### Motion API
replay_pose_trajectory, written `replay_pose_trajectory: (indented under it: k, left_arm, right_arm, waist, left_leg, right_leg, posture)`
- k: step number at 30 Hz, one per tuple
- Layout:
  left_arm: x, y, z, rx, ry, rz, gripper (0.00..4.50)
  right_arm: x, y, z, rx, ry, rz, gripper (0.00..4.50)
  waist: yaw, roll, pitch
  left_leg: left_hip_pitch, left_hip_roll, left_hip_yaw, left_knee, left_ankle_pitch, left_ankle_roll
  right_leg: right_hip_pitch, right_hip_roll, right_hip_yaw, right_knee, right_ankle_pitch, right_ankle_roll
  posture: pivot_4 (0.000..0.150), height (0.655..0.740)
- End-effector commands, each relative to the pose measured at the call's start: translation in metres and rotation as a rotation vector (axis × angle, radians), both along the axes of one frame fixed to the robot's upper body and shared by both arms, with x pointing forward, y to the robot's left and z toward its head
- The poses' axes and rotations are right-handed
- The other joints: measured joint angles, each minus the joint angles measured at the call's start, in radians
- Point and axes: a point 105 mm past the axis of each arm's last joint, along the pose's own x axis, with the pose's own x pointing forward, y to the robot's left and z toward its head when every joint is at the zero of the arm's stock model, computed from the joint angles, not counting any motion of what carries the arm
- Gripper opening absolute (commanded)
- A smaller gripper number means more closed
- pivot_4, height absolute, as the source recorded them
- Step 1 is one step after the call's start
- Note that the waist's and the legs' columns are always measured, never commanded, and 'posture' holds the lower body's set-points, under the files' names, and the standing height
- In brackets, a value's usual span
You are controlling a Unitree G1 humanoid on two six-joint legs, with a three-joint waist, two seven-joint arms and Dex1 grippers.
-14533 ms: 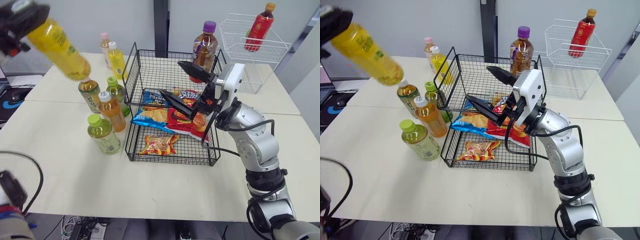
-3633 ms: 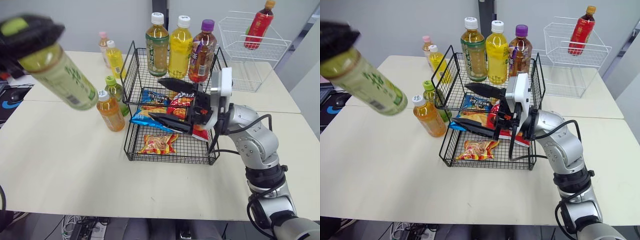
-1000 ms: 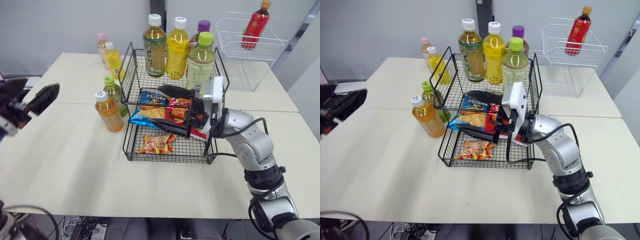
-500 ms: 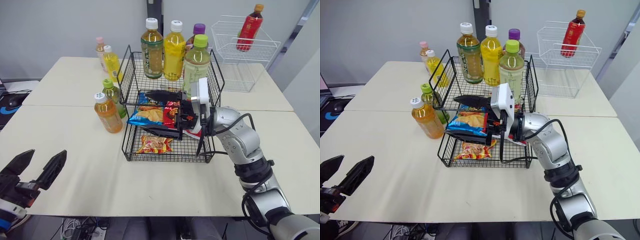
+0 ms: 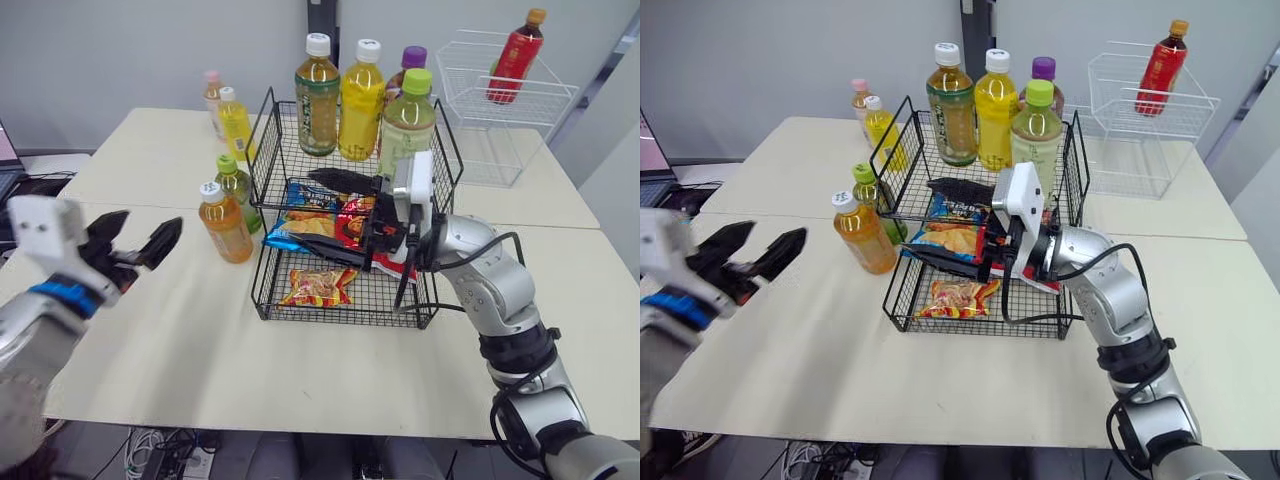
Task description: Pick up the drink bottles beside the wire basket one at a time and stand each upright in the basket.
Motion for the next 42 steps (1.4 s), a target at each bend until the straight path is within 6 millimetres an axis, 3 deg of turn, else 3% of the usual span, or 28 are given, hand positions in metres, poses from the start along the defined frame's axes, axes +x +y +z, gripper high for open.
replay_pose_trajectory:
  k: [1, 8, 15, 19, 26, 32, 37, 42]
  left_arm:
    - [0.023, -0.011, 0.004, 0.050, -0.034, -0.032, 4.46]
    - [0.053, -0.034, 0.002, 0.065, -0.042, -0.098, 4.46]
    - [0.057, -0.035, -0.005, 0.104, -0.033, -0.105, 4.46]
    - [0.058, -0.032, -0.007, 0.113, -0.037, -0.101, 3.64]
    - [0.065, -0.028, -0.011, 0.103, -0.039, -0.088, 1.47]
    - [0.065, -0.019, -0.008, 0.102, -0.049, -0.069, 1.37]
    - [0.046, -0.015, 0.028, 0.082, -0.146, -0.113, 1.37]
    - [0.009, -0.014, 0.079, 0.104, -0.194, -0.241, 1.37]
  right_arm:
    - [-0.006, -0.005, 0.014, 0.024, -0.063, -0.035, 4.50]
    - [-0.005, -0.012, 0.015, 0.017, -0.069, -0.089, 4.50]
    - [-0.007, -0.015, 0.015, 0.017, -0.071, -0.110, 4.50]
    - [-0.008, -0.016, 0.016, 0.016, -0.071, -0.114, 4.50]
    - [-0.009, -0.017, 0.017, 0.013, -0.072, -0.113, 4.50]
    - [-0.009, -0.016, 0.017, 0.015, -0.072, -0.111, 4.50]
    - [-0.008, -0.021, 0.022, 0.054, -0.086, -0.136, 4.50]
    - [-0.011, -0.026, 0.024, 0.070, -0.122, -0.139, 4.50]
  waist:
    - [0.000, 0.000, 0.000]
    - [-0.005, 0.000, 0.000]
    - [-0.006, 0.000, 0.000]
    - [-0.006, 0.000, 0.000]
    - [-0.005, 0.000, 0.000]
    - [-0.005, 0.000, 0.000]
    - [-0.008, 0.000, 0.001]
    - [-0.009, -0.002, 0.002]
  left_leg:
    - [-0.001, 0.000, 0.000, 0.000, 0.000, 0.000]
    - [-0.002, 0.000, 0.001, -0.001, -0.001, 0.001]
    - [-0.002, 0.000, 0.001, -0.002, -0.001, 0.000]
    - [-0.002, 0.000, 0.001, -0.002, -0.001, 0.001]
    - [-0.002, 0.000, 0.001, -0.002, -0.001, 0.001]
    - [-0.001, 0.000, 0.000, -0.002, -0.001, 0.001]
    - [-0.001, 0.001, 0.001, -0.002, 0.000, 0.001]
    - [-0.005, 0.001, 0.000, -0.002, 0.000, 0.000]
  right_leg:
    - [0.000, 0.000, 0.000, -0.001, 0.000, 0.000]
    - [-0.001, 0.000, 0.000, -0.003, 0.002, -0.001]
    - [-0.001, 0.000, -0.001, -0.004, 0.002, 0.000]
    - [-0.001, 0.000, -0.001, -0.004, 0.000, 0.003]
    - [0.000, 0.000, -0.001, -0.004, 0.000, 0.003]
    - [0.000, 0.000, -0.001, -0.004, 0.000, 0.003]
    - [0.000, 0.000, -0.001, -0.004, 0.000, 0.003]
    - [-0.004, 0.000, -0.002, -0.005, 0.000, 0.003]
  posture:
    - [0.150, 0.7400]
    - [0.150, 0.7400]
    - [0.150, 0.7400]
    - [0.150, 0.7400]
    - [0.150, 0.7400]
    - [0.150, 0.7400]
    - [0.150, 0.7400]
    - [0.150, 0.7400]
